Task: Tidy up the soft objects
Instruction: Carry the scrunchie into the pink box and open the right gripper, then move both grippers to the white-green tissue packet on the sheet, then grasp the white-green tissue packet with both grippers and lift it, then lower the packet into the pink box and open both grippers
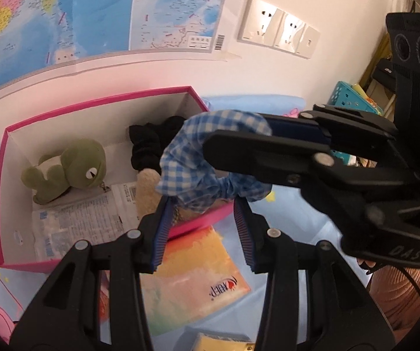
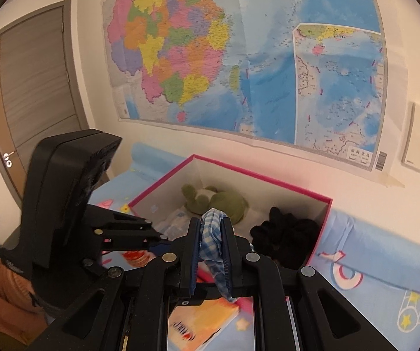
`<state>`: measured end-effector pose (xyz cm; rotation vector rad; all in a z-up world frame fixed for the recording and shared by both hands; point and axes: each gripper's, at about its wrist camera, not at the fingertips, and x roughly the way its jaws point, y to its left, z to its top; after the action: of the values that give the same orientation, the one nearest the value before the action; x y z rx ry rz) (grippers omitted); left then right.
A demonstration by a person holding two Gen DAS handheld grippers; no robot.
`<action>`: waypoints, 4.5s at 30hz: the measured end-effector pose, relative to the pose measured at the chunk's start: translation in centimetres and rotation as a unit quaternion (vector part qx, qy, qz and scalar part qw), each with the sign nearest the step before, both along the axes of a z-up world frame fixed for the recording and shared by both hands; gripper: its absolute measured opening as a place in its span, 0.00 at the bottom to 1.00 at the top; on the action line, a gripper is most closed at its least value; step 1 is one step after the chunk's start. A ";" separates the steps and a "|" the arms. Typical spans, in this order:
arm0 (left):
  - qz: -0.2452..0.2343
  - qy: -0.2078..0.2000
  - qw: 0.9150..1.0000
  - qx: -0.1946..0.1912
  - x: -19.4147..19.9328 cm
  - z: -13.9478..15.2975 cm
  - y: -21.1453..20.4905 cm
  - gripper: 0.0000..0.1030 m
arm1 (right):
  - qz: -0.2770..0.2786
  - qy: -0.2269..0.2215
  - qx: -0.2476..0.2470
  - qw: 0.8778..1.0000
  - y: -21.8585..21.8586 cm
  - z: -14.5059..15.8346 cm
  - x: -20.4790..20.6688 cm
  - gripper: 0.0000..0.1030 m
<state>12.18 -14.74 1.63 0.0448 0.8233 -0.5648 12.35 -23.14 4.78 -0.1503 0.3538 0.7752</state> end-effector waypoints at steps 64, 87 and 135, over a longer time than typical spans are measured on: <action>0.204 0.125 0.969 -0.063 -19.4 -11.8 24.5 0.58 | 0.202 0.175 -0.119 0.956 19.6 -13.5 -5.7 0.57; 0.193 0.128 0.967 -0.105 -16.6 -12.5 24.8 0.36 | 0.205 0.221 -0.103 0.948 20.3 -15.5 -4.0 0.44; 0.078 -0.026 0.994 -0.070 -2.2 3.6 17.2 0.36 | 0.093 0.076 0.066 0.991 9.8 0.0 0.7 0.24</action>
<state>10.01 2.51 5.20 -0.1314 0.7270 -0.4715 13.09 -13.37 4.75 0.0008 0.4365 0.9947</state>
